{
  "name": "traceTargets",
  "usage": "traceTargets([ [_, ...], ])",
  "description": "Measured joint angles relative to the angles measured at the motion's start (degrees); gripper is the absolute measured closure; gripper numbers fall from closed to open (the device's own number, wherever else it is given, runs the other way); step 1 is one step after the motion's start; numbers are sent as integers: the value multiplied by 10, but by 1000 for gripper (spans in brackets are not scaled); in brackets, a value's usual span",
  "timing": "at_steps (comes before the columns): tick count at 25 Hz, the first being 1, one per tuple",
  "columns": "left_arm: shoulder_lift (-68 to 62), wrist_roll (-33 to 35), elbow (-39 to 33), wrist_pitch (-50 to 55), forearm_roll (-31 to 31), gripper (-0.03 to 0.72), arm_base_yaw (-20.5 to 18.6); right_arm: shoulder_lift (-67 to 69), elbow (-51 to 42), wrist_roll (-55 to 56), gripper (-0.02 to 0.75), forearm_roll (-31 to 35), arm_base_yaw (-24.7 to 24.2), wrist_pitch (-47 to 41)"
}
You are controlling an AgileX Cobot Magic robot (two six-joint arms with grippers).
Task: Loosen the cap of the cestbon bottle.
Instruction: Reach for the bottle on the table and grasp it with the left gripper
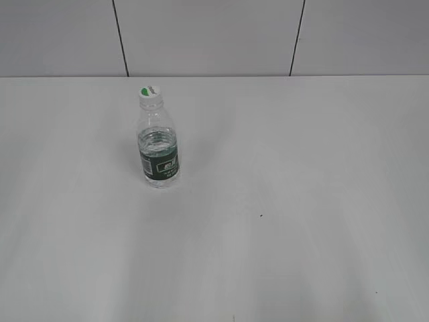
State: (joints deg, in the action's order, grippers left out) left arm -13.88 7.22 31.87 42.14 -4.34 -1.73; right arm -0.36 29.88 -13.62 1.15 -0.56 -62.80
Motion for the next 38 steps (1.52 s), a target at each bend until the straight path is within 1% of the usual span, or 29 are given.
traceTargets([
  [2, -48, 3, 1, -64, 2, 165, 0, 0, 0, 0, 148, 0, 0, 0],
  [7, -176, 36, 2, -235, 7, 175, 0, 0, 0, 0, 148, 0, 0, 0],
  [13, -331, 42, 9, -414, 1, 181, 2, 0, 0, 0, 148, 0, 0, 0],
  [15, -378, 43, 9, -467, -4, 181, 15, 0, 0, 0, 148, 0, 0, 0],
  [17, -420, 43, 9, -526, -1, 181, 37, 0, 0, 0, 148, 0, 0, 0],
  [22, -537, 38, 10, -649, 22, 181, 112, 0, 0, 0, 148, -1, 0, 0],
  [26, -640, 21, 10, -720, 29, 181, 152, 0, 0, 0, 148, -1, 0, 0],
  [29, -702, 9, 10, -768, 53, 181, 167, 0, 0, 0, 148, -1, 0, 0],
  [33, -762, -30, -2, -837, 84, 181, 171, 0, 0, 0, 148, -1, 0, 0],
  [36, -796, -59, -46, -938, 91, 181, 171, 0, 0, 0, 148, -1, 0, 0],
  [38, -816, -69, -81, -1000, 109, 182, 171, 0, 0, 0, 148, -1, 0, 0],
])
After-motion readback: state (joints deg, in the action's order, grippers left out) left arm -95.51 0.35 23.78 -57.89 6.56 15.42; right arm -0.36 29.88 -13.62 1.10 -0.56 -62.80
